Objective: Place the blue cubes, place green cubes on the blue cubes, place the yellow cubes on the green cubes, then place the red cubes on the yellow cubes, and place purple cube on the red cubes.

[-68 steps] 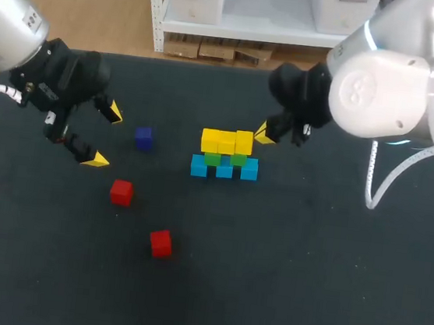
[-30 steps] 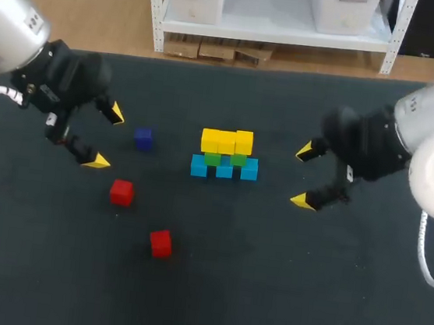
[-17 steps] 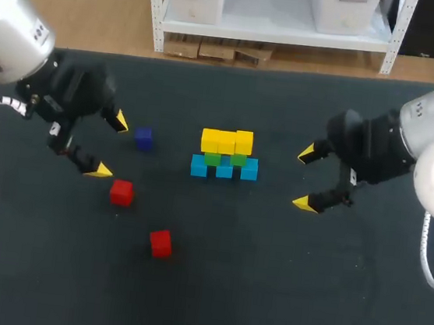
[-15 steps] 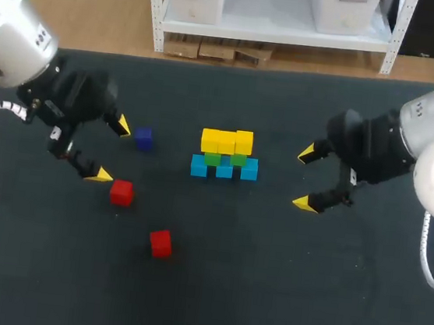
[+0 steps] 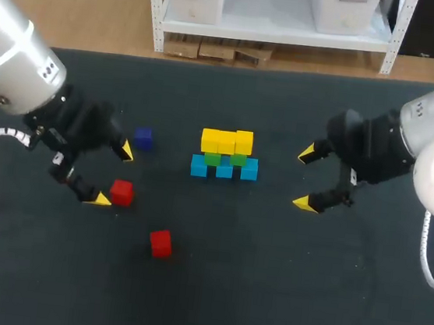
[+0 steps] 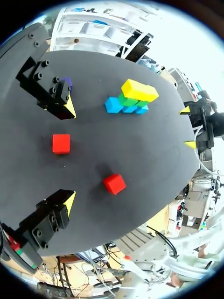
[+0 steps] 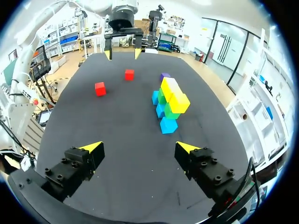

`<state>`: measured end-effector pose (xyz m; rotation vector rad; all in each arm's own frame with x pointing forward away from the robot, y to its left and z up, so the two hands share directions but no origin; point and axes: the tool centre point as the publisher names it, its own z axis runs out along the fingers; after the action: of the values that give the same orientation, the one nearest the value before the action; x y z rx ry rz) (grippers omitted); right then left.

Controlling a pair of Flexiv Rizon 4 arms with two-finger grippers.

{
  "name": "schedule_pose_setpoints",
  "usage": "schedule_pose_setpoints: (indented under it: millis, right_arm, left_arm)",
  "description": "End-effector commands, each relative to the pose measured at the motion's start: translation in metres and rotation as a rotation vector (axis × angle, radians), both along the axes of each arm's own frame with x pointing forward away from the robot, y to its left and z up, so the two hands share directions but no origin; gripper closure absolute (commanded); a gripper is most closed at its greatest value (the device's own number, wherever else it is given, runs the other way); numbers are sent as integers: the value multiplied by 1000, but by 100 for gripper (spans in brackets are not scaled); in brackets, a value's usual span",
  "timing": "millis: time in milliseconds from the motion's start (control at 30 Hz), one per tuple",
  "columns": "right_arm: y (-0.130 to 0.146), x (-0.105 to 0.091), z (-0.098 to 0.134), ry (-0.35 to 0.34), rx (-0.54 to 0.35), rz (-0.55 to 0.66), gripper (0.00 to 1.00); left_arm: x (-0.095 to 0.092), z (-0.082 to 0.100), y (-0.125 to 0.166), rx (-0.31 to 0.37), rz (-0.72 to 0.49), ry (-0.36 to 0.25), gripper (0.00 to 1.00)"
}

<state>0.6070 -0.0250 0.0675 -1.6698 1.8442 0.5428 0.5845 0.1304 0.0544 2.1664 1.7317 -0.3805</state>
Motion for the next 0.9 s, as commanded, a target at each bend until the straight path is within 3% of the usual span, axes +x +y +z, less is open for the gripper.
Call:
schedule_pose_setpoints:
  millis: [33, 633, 900]
  right_arm:
    - [0, 0, 0, 0, 3, 2, 0]
    - [0, 0, 0, 0, 3, 2, 0]
    - [0, 0, 0, 0, 3, 2, 0]
  left_arm:
    - [14, -16, -3, 6, -7, 21, 0]
    - [24, -44, 9, 40, -8, 59, 0]
    - [27, -49, 13, 50, 2, 67, 14]
